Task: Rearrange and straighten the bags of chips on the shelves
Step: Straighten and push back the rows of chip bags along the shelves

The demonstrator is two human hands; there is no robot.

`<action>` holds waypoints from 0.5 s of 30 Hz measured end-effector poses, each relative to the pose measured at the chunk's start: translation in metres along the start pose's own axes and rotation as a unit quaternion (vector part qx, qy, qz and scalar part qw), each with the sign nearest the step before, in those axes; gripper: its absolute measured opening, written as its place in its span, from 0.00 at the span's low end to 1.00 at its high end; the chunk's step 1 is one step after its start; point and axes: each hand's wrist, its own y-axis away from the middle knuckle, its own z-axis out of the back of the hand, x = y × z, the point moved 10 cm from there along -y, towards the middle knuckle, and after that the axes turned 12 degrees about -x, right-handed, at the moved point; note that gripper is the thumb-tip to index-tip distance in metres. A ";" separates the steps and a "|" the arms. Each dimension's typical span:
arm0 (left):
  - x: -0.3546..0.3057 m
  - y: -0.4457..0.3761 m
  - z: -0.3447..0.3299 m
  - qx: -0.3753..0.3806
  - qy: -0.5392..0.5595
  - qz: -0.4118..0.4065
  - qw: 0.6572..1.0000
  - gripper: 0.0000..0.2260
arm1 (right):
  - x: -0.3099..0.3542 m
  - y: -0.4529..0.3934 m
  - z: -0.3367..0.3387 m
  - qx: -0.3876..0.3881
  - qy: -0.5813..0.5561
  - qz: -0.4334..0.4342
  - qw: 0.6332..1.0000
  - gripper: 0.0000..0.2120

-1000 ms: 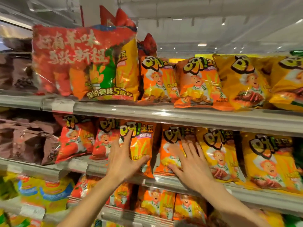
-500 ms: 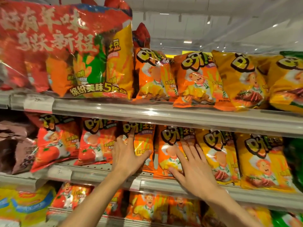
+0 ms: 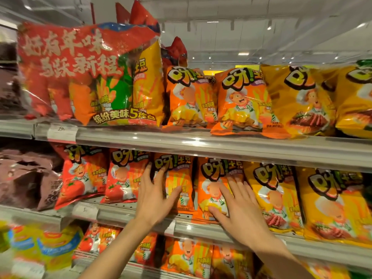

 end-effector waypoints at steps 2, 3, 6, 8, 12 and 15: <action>0.006 0.006 0.013 -0.010 0.040 0.007 0.999 0.29 | -0.001 -0.002 0.004 -0.023 -0.041 -0.027 0.999 0.37; 0.009 0.009 0.021 -0.016 0.057 0.011 0.998 0.27 | 0.000 -0.002 0.006 -0.032 -0.059 -0.041 0.997 0.37; 0.018 0.015 0.043 -0.034 0.095 0.016 0.995 0.25 | 0.009 -0.001 0.007 -0.040 -0.093 -0.073 0.992 0.36; 0.026 0.018 0.055 -0.040 0.116 0.029 0.992 0.26 | 0.021 0.000 0.008 -0.048 -0.109 -0.086 0.989 0.33; 0.053 0.023 0.074 -0.051 0.161 0.065 0.983 0.24 | 0.053 -0.001 0.010 -0.065 -0.147 -0.122 0.979 0.34; 0.076 0.021 0.093 -0.075 0.199 0.077 0.974 0.23 | 0.084 -0.004 0.010 -0.078 -0.179 -0.156 0.968 0.34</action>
